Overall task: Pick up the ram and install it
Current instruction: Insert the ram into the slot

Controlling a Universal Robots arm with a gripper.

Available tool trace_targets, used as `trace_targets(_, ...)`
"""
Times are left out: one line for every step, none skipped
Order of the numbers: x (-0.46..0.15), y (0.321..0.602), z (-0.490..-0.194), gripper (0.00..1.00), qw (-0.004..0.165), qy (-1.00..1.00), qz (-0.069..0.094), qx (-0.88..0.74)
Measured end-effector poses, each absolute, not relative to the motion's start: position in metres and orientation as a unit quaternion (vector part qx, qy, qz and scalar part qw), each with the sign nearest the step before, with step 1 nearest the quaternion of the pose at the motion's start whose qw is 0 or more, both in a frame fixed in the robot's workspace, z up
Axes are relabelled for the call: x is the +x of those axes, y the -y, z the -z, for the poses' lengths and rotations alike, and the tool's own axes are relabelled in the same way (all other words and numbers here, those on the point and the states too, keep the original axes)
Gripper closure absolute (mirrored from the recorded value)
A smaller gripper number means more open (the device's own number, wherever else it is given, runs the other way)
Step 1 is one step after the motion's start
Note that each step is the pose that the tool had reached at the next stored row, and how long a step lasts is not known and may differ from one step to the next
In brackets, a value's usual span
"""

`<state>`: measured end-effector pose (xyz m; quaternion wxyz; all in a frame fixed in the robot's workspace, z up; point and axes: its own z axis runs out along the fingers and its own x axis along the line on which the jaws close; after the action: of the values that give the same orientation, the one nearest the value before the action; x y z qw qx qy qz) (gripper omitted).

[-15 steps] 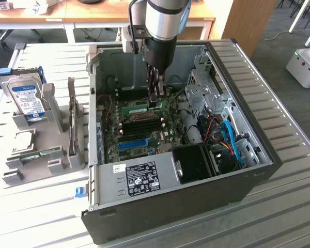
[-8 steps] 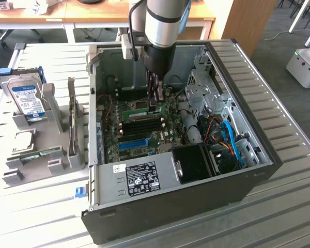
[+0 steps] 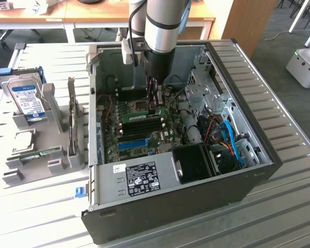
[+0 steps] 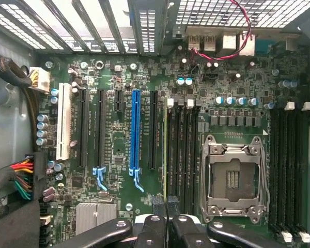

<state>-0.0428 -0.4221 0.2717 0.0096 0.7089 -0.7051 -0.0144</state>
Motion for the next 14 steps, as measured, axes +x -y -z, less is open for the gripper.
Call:
trace_targets(-0.0428, 0.4221, -0.2717, 0.88, 0.010, 0.705, 0.014, 0.709)
trace_targets(-0.0428, 0.4221, -0.2717, 0.88, 0.010, 0.705, 0.014, 0.709)
trace_targets(-0.0428, 0.4221, -0.2717, 0.88, 0.010, 0.705, 0.014, 0.709)
trace_targets(-0.0428, 0.4221, -0.2717, 0.88, 0.010, 0.705, 0.014, 0.709)
trace_targets(-0.0428, 0.4221, -0.2716, 0.88, 0.010, 0.707, 0.014, 0.707)
trace_targets(-0.0428, 0.4221, -0.2714, 0.88, 0.010, 0.708, 0.014, 0.706)
trace_targets(-0.0427, 0.4221, -0.2713, 0.88, 0.010, 0.710, 0.014, 0.704)
trace_targets(-0.0427, 0.4221, -0.2713, 0.88, 0.010, 0.712, 0.014, 0.702)
trace_targets(-0.0426, 0.4221, -0.2712, 0.88, 0.010, 0.713, 0.015, 0.701)
trace_targets(-0.0426, 0.4221, -0.2711, 0.88, 0.009, 0.713, 0.015, 0.701)
trace_targets(-0.0426, 0.4221, -0.2709, 0.88, 0.009, 0.715, 0.015, 0.699)
trace_targets(-0.0426, 0.4221, -0.2708, 0.88, 0.009, 0.716, 0.015, 0.698)
trace_targets(-0.0426, 0.4221, -0.2706, 0.88, 0.009, 0.718, 0.015, 0.696)
trace_targets(-0.0426, 0.4221, -0.2704, 0.88, 0.009, 0.720, 0.015, 0.693)
